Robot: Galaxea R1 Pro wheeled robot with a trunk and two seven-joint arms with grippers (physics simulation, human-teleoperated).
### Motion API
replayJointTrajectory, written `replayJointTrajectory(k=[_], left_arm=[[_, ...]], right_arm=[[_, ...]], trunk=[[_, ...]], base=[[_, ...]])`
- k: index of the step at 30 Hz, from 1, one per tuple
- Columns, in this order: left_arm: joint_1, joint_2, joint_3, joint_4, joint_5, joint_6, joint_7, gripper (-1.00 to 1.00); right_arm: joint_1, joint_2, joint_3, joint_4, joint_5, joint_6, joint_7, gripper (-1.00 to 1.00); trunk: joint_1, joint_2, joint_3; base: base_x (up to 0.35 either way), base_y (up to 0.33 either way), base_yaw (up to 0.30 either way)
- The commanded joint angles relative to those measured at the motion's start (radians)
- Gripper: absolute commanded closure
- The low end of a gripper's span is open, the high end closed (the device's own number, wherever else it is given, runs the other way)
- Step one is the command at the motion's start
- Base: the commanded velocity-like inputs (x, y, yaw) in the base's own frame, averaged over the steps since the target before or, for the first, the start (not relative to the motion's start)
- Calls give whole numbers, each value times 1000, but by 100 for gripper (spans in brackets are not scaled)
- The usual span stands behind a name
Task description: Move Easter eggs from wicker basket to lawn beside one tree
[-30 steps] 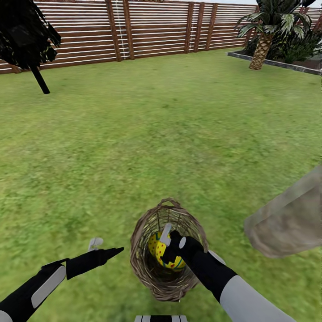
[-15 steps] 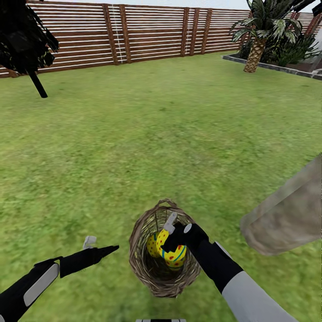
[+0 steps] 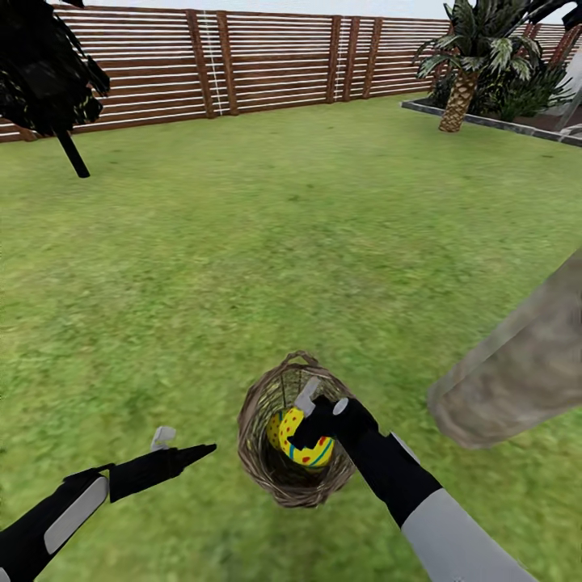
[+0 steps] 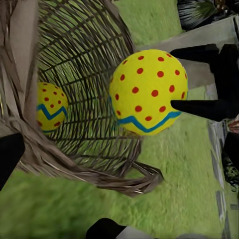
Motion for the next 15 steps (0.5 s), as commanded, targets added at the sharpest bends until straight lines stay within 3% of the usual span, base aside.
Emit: replayJointTrajectory(k=[1, 2, 4, 7, 10, 15], left_arm=[[0, -1, 0, 0, 0, 0, 0, -100], [0, -1, 0, 1, 0, 0, 0, -100], [0, -3, 0, 1, 0, 0, 0, -100], [0, -4, 0, 1, 0, 0, 1, -100], [0, -5, 0, 1, 0, 0, 1, -100], [0, 1, 1, 1, 2, 0, 0, -100]], right_arm=[[0, 0, -31, -16, -7, 21, 17, 100], [0, 1, -89, -52, -13, 52, 58, 100], [0, 0, -123, -95, -14, 72, 115, 100], [0, -4, -134, -156, -17, 129, 144, 100], [-3, -6, -135, -204, -17, 189, 226, 100], [-6, -9, -135, -289, -21, 269, 247, 100]], trunk=[[-4, 7, 3], [-8, 14, 6], [-15, 28, 13], [-27, 49, 22], [-38, 70, 31], [-58, 105, 47]], base=[[-21, 0, 0], [-104, 0, 0], [-115, 0, 0], [-14, 0, 0], [-81, 0, 0], [-59, 0, 0]])
